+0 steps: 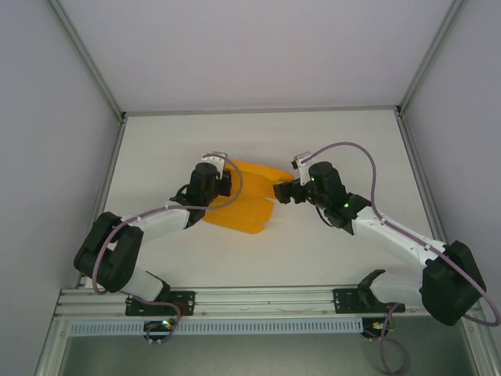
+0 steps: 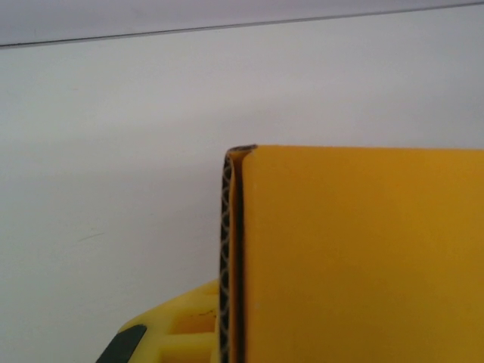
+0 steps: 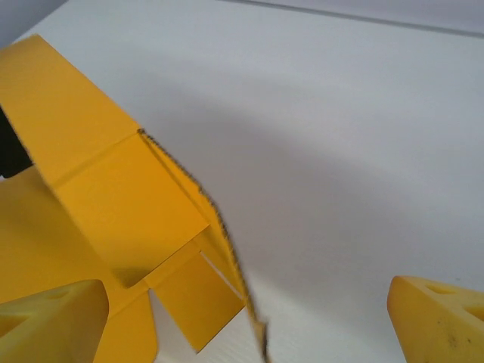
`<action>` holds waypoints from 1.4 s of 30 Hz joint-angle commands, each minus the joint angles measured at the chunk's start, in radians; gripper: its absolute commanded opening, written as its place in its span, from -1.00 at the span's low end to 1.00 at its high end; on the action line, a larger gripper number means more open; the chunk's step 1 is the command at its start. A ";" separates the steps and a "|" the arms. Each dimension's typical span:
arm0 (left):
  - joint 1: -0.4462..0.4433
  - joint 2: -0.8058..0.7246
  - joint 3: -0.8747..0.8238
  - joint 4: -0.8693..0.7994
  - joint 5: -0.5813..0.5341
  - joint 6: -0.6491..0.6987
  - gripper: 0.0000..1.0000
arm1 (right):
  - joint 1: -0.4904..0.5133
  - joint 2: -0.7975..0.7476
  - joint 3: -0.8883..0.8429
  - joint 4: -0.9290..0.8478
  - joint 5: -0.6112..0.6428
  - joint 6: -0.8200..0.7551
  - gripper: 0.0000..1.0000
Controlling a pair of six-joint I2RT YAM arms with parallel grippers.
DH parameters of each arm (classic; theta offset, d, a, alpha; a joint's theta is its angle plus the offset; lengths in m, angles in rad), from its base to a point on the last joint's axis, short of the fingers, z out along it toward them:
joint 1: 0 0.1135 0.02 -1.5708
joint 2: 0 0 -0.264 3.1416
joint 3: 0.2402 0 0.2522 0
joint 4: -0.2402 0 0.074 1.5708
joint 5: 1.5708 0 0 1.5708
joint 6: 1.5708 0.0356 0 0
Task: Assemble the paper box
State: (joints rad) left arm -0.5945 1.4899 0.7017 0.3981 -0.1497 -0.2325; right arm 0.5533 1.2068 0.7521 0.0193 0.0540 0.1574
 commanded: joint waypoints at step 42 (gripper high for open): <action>0.027 -0.103 0.014 -0.018 0.089 -0.103 -1.00 | 0.007 -0.022 -0.257 0.146 0.152 0.177 0.99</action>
State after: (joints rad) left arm -0.5678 1.4162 0.6800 0.3843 -0.1040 -0.3153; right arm 0.5636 1.1507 0.4881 0.1658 0.1741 0.2932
